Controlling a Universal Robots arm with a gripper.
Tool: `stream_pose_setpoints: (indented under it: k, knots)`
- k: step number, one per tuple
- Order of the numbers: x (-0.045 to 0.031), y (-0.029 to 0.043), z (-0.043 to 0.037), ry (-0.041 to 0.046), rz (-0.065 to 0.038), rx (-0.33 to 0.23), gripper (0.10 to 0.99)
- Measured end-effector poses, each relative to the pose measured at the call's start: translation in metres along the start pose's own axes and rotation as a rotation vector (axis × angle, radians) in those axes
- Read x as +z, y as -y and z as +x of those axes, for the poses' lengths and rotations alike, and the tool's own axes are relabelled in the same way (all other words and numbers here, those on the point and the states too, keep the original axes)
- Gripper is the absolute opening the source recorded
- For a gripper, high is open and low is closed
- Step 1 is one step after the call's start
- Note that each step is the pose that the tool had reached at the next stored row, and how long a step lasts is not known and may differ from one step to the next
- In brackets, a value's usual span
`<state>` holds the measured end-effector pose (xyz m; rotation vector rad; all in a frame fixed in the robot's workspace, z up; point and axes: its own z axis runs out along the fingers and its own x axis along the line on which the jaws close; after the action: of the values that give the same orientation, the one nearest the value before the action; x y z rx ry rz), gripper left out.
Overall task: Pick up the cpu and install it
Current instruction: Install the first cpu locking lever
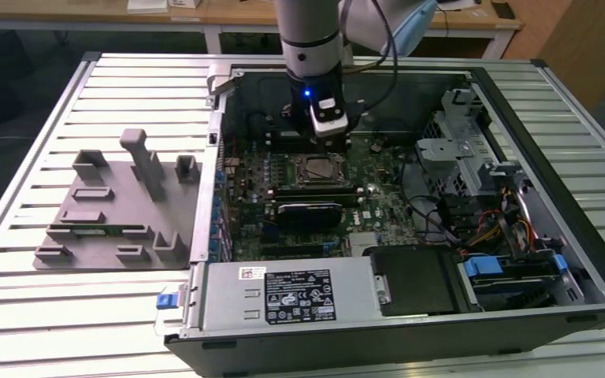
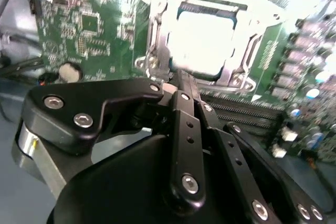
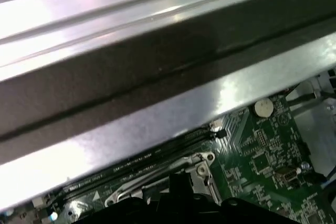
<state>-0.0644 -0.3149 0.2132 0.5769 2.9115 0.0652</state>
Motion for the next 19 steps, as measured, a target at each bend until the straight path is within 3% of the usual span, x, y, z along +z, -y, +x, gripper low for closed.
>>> stream_pose_setpoints:
  k: [4,6,13,18,19]
  knots:
    - [0.0001,0.0000,0.0000,0.0053,0.063,-0.011,0.106]
    - [0.0005,0.0005,-0.0002,0.0080,0.078,-0.013,0.106]
    - [0.0010,0.0147,-0.0059,0.0053,0.087,-0.015,0.106]
    - [0.0011,0.0158,-0.0063,0.0027,0.088,-0.015,0.106]
    - [0.0014,0.0158,-0.0064,-0.0063,0.092,-0.015,0.106]
